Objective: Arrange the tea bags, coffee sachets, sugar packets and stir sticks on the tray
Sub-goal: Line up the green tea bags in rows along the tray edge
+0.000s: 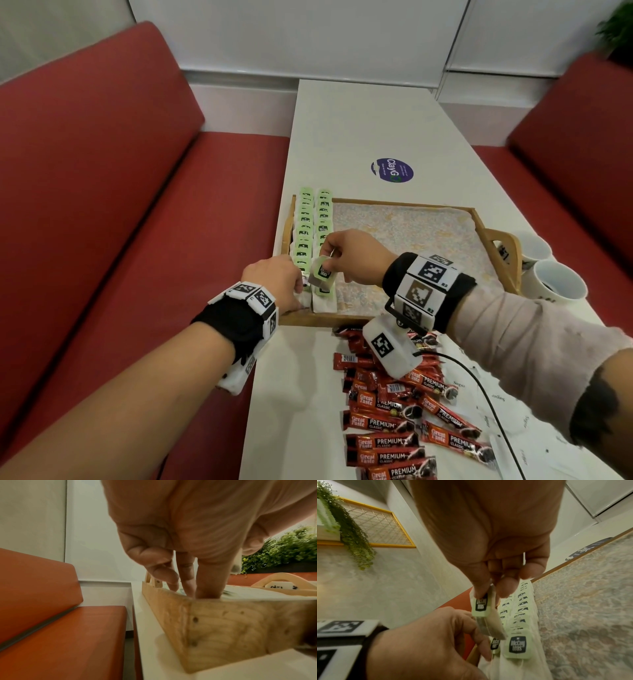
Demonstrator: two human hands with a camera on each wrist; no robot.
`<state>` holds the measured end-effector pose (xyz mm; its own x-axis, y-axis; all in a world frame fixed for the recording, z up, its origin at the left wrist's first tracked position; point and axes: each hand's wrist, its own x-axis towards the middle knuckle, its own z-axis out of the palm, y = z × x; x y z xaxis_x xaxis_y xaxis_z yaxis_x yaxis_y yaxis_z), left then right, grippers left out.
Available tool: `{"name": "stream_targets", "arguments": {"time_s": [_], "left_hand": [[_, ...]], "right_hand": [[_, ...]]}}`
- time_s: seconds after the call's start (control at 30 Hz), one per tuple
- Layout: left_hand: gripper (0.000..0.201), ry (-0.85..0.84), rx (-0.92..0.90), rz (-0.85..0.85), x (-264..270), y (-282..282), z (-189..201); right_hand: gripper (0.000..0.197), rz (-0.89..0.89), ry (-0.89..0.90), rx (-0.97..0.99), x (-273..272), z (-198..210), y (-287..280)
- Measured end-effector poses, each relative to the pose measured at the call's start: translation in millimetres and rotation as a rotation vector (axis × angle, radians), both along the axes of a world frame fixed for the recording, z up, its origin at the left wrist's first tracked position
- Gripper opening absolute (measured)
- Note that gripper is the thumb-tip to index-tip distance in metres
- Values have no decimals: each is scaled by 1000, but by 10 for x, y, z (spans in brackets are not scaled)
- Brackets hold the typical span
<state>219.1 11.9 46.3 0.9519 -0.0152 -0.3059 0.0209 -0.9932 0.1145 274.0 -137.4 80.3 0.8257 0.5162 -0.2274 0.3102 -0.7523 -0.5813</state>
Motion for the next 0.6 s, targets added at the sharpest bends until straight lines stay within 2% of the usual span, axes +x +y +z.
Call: {"name": "stream_targets", "arguments": {"time_s": [0.2,0.33,0.4,0.47,0.6], "left_hand": [[20,-23,-19,20,25,25,-23],[28,-21,-72,57,1,94,-19],[31,-36,-113,87,-30,157,4],[35,-49,-177,121,-65,223,16],[48,8,-399,141,-103,306,12]], "right_hand": [[6,11,-1,-21,29,10,27],[20,43,17,-22,23,4,89],[14,67,38,-22,12,-6,138],[8,96,55,-34,-1,-25,195],[14,155,95,-91,-15,-71,301]]}}
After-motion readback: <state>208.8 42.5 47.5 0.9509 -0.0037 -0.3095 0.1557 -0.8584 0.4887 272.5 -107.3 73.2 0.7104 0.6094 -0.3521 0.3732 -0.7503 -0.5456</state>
